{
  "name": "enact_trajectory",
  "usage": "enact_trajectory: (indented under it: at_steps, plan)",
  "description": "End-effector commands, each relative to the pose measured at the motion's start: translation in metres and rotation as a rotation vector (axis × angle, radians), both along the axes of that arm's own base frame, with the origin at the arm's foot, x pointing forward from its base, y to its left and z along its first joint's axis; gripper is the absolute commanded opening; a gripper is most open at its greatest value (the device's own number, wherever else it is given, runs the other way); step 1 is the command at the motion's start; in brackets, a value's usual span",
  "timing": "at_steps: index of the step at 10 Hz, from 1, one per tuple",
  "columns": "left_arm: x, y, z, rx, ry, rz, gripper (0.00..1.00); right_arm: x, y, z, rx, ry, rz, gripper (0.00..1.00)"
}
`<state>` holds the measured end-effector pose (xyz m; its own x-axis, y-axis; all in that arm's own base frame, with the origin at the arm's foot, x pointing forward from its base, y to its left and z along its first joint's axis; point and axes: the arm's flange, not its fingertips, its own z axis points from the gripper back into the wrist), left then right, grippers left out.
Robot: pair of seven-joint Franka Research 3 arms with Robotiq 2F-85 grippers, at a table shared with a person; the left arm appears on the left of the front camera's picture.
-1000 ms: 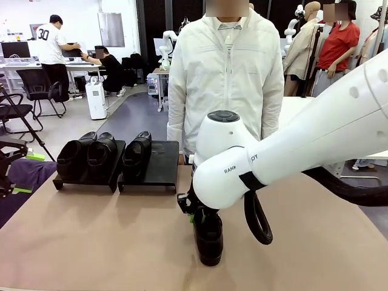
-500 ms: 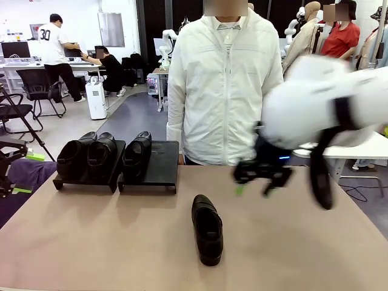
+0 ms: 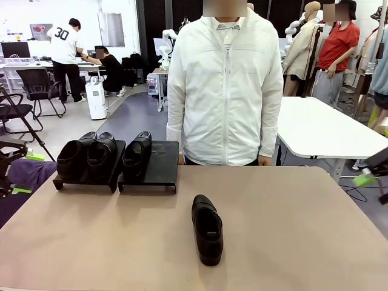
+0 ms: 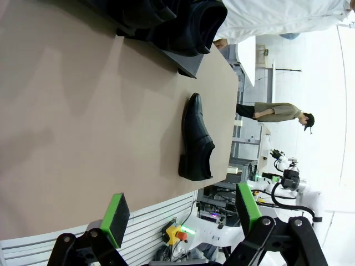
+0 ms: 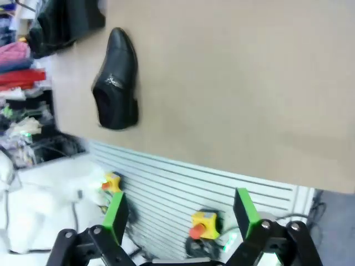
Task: Organize the shoes by placing them on the stand.
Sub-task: Pick up one Shoe and place it in the middle of the table.
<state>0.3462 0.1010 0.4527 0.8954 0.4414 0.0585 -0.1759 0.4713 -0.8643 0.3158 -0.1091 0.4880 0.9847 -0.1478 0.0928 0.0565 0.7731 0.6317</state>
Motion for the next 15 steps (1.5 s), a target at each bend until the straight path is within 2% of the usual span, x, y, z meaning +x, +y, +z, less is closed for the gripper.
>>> enact_trajectory:
  at_steps: [1, 2, 3, 4, 15]
  plan:
    - [-0.001, 0.001, 0.001, -0.016, -0.016, -0.006, 1.0, 0.006, -0.003, -0.022, 0.165, -0.047, -0.122, 1.0]
    - [-0.001, 0.001, 0.001, -0.016, -0.016, -0.006, 1.0, 0.01, -0.004, -0.027, 0.204, -0.077, -0.206, 1.0]
    - [-0.001, 0.001, 0.001, -0.016, -0.016, -0.006, 1.0, 0.013, 0.005, -0.029, 0.231, -0.174, -0.229, 1.0]
    - [-0.001, 0.001, 0.001, -0.016, -0.016, -0.006, 1.0, -0.002, -0.025, -0.019, 0.166, -0.004, -0.166, 1.0]
    - [-0.001, 0.001, 0.001, -0.016, -0.016, -0.006, 1.0, -0.002, -0.025, -0.019, 0.166, -0.004, -0.166, 1.0]
